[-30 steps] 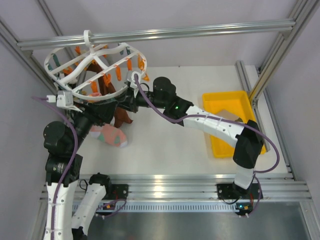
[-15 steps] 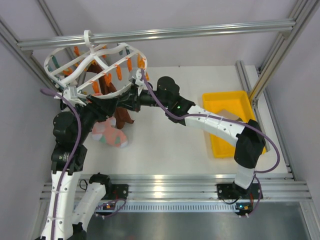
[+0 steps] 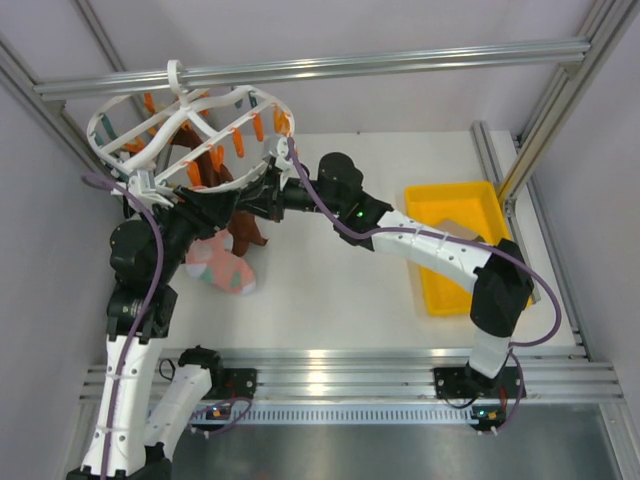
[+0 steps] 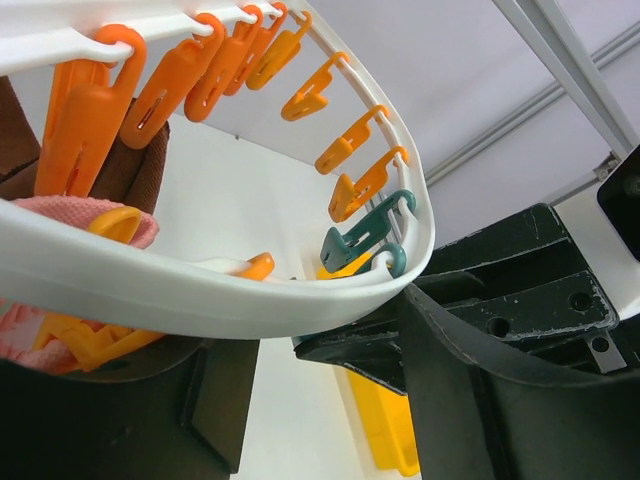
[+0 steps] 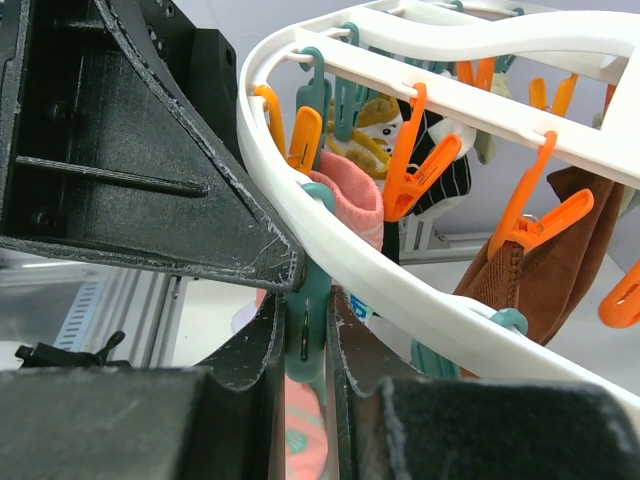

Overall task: Clip the socks to the hanger
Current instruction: Open the clamp at the hanger.

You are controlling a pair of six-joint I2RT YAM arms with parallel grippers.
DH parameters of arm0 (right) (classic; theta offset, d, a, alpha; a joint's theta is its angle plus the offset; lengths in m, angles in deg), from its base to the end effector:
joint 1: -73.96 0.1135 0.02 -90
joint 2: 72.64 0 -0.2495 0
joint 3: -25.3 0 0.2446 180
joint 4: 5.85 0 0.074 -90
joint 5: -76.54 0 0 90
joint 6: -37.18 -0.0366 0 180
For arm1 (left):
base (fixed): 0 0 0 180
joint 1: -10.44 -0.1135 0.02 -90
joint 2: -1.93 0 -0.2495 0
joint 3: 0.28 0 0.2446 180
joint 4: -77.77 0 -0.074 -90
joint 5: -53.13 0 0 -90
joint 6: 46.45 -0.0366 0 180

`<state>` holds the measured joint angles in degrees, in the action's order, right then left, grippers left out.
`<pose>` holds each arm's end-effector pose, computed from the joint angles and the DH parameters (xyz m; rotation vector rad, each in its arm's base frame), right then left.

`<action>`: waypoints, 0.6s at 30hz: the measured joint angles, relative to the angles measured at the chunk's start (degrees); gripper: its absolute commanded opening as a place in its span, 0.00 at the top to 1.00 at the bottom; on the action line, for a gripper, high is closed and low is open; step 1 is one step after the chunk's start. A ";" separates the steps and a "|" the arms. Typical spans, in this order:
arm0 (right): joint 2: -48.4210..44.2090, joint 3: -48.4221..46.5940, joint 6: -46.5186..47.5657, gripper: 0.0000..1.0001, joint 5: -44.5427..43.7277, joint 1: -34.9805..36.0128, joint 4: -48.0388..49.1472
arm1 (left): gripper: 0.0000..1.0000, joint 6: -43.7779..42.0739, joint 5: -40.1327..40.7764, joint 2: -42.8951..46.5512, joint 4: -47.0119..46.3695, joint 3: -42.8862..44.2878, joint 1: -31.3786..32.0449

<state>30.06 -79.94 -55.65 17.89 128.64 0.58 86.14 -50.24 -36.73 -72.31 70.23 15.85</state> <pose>0.2291 0.3563 0.3841 -1.0812 1.1156 1.1941 0.1411 -0.0219 0.4021 -0.3238 1.5663 -0.8380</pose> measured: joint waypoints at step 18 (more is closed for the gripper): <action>0.00 0.00 -0.48 1.00 0.85 -0.52 -0.35 | 0.88 -0.79 -1.38 -1.01 -2.38 -0.42 0.42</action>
<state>30.06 -79.94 -56.13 18.74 128.11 0.23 85.35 -51.61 -37.73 -74.69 69.82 16.27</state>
